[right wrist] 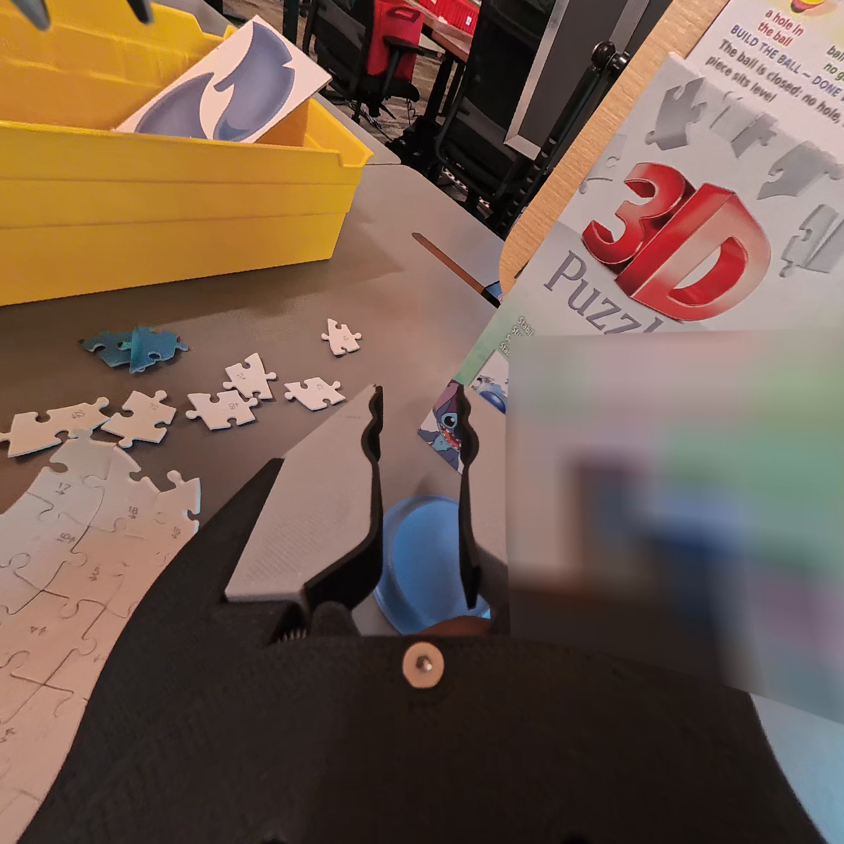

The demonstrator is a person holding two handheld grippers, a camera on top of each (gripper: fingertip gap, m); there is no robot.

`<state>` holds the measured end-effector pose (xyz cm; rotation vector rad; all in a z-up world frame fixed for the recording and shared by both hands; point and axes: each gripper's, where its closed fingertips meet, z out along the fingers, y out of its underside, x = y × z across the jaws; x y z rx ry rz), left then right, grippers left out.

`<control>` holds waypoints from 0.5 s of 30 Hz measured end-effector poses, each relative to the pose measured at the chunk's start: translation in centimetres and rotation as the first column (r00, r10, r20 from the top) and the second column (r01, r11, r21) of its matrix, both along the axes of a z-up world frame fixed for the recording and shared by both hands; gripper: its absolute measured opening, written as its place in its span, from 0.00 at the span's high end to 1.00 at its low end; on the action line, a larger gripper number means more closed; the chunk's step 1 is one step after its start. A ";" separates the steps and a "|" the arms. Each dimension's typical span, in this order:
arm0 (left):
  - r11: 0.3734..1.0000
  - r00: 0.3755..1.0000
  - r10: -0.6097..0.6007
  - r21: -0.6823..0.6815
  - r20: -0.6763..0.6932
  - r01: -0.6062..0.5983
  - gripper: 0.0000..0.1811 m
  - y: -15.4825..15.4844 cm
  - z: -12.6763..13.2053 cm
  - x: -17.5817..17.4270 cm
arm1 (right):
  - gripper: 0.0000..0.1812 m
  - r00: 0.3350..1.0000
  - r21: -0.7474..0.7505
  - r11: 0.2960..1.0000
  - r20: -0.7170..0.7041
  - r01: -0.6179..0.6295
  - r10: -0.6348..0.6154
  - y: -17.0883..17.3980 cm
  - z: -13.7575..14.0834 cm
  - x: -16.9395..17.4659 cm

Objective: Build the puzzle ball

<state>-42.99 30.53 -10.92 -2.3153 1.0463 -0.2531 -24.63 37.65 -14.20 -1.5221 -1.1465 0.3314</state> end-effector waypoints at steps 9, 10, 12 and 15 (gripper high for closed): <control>0.931 0.914 0.214 -0.211 -0.343 -0.297 0.74 0.4 -7.8 -12.1 | 0.84 1.000 -0.004 1.000 0.007 -0.009 0.009 -0.1 -0.2 -0.1; 0.925 0.912 0.216 -0.226 -0.348 -0.306 0.74 0.6 -8.3 -12.2 | 0.84 1.000 -0.003 1.000 0.009 -0.011 0.011 -0.2 -0.2 -0.1; 0.921 0.917 0.203 -0.251 -0.343 -0.298 0.74 0.6 -8.7 -11.9 | 0.84 1.000 -0.003 1.000 0.012 -0.014 0.014 -0.3 -0.2 -0.2; 0.936 0.914 0.168 -0.233 -0.369 -0.266 0.75 0.4 -8.5 -11.6 | 0.83 0.999 -0.038 0.999 0.026 -0.028 0.029 -0.4 -0.8 -0.3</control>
